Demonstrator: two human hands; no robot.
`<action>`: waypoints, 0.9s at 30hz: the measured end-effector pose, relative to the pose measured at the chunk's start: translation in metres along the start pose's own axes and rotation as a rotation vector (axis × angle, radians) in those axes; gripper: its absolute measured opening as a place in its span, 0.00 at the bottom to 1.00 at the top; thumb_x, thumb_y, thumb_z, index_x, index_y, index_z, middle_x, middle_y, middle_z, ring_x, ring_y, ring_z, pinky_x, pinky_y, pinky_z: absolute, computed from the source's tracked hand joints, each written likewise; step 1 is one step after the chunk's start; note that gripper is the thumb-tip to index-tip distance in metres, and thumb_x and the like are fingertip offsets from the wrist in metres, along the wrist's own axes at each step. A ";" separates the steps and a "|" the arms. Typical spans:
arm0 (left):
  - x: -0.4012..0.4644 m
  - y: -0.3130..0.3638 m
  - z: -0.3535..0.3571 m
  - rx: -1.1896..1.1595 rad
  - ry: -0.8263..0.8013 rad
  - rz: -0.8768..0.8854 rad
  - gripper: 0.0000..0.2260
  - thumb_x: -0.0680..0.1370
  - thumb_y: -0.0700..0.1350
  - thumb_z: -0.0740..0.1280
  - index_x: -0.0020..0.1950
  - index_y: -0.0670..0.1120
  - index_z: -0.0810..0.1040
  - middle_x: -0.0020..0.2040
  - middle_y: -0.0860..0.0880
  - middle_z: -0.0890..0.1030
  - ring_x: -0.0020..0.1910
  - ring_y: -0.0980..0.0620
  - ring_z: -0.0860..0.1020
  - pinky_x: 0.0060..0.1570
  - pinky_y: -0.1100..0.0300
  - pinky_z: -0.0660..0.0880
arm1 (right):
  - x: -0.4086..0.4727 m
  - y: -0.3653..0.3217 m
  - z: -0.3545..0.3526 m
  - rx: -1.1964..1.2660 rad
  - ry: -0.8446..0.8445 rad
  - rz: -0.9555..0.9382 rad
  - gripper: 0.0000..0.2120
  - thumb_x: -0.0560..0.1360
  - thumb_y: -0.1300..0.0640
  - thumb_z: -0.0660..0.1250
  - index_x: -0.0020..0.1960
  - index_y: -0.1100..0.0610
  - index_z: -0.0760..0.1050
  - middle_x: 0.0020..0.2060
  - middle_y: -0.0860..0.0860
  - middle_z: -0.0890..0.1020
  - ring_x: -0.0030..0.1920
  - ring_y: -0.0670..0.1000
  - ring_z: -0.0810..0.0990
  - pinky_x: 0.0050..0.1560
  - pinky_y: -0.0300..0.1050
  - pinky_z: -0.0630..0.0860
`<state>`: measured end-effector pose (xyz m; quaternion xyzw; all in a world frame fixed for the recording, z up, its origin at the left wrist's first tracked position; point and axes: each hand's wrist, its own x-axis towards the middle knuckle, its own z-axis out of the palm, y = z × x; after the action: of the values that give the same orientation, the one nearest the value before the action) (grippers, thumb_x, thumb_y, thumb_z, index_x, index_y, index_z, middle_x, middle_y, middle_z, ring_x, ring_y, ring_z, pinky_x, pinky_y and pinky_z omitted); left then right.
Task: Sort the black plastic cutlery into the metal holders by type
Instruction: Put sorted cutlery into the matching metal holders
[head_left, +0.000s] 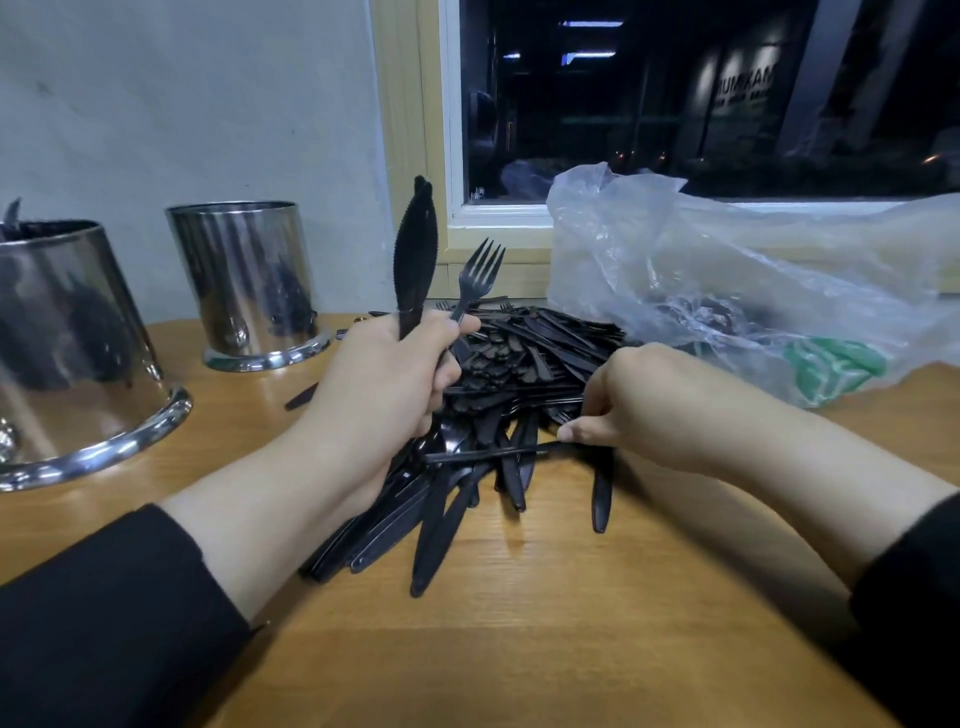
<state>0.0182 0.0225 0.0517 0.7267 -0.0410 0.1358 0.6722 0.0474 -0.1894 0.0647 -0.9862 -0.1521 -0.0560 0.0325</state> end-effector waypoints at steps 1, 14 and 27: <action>0.000 -0.001 0.001 0.018 -0.006 0.004 0.11 0.85 0.47 0.61 0.58 0.51 0.83 0.29 0.54 0.68 0.25 0.58 0.63 0.24 0.67 0.60 | 0.000 -0.003 0.002 -0.020 0.015 0.009 0.21 0.73 0.33 0.69 0.45 0.52 0.82 0.37 0.50 0.81 0.43 0.53 0.81 0.42 0.46 0.77; 0.001 -0.005 -0.001 0.114 0.023 0.118 0.14 0.82 0.50 0.68 0.51 0.39 0.83 0.28 0.52 0.70 0.25 0.58 0.65 0.29 0.68 0.63 | -0.003 -0.003 -0.003 -0.064 0.194 0.026 0.08 0.74 0.49 0.68 0.44 0.54 0.78 0.37 0.52 0.78 0.41 0.59 0.78 0.38 0.46 0.72; 0.002 -0.002 -0.001 0.087 0.043 0.085 0.10 0.84 0.44 0.62 0.53 0.45 0.83 0.29 0.53 0.71 0.23 0.60 0.66 0.24 0.71 0.63 | 0.001 0.006 0.000 -0.089 0.040 0.015 0.12 0.72 0.49 0.70 0.37 0.55 0.74 0.33 0.51 0.77 0.39 0.57 0.78 0.35 0.46 0.72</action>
<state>0.0203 0.0237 0.0498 0.7499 -0.0514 0.1814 0.6341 0.0507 -0.1950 0.0640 -0.9865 -0.1413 -0.0823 -0.0078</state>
